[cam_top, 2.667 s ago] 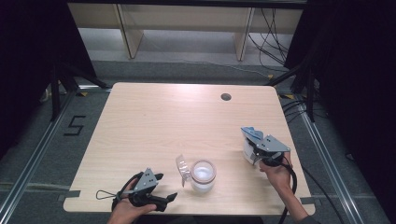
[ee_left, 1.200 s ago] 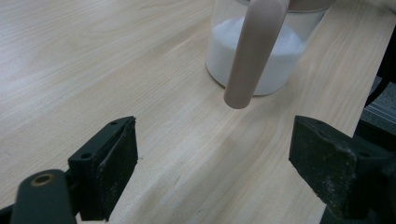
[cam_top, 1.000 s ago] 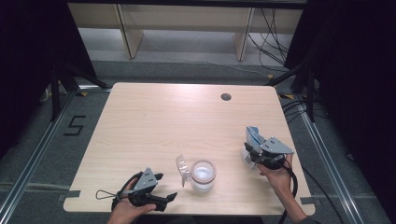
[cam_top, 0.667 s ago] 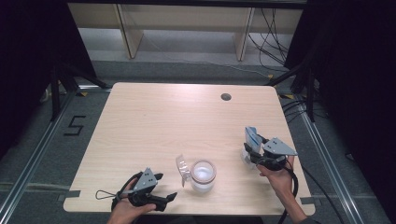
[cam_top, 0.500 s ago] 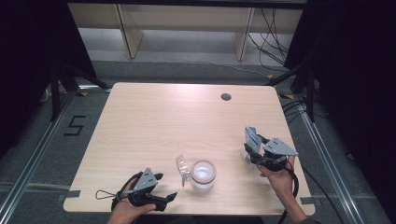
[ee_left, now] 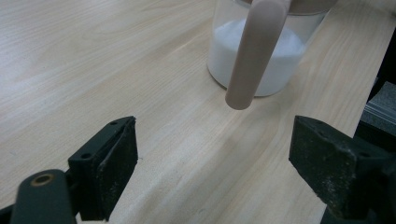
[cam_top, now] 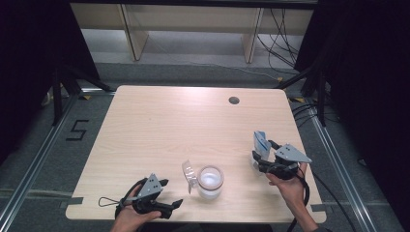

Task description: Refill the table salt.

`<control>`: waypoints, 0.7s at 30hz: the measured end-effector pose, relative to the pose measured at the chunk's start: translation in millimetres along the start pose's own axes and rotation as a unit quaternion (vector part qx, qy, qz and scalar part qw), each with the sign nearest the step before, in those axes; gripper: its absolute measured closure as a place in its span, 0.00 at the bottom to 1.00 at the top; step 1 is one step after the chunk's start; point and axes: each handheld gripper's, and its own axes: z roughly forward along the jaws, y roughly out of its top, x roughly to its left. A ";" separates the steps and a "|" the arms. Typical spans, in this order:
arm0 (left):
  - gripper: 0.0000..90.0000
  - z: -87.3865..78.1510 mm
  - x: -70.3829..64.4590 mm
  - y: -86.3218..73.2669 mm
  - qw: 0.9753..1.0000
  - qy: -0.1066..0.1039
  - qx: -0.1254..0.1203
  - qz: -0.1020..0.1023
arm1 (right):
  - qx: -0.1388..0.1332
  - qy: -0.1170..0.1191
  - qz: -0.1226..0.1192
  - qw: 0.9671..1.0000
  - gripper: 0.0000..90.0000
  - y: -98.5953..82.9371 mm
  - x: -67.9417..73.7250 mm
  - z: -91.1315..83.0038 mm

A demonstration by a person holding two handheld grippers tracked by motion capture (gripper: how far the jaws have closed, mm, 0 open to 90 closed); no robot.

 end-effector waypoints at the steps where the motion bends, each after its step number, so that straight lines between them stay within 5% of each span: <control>1: 0.17 0.9 -0.4 -0.4 1.000 -0.001 -0.007 -0.004 | -0.007 -0.002 -0.005 1.000 0.30 0.4 -0.9 -0.1; 10: 0.17 0.6 -0.3 -0.6 1.000 0.000 -0.007 -0.004 | -0.004 -0.002 0.029 1.000 0.30 -1.7 2.6 -16.7; 21: 0.17 0.6 -0.1 -0.5 1.000 0.000 -0.007 -0.003 | 0.000 0.012 0.029 1.000 0.28 -6.6 3.7 -35.9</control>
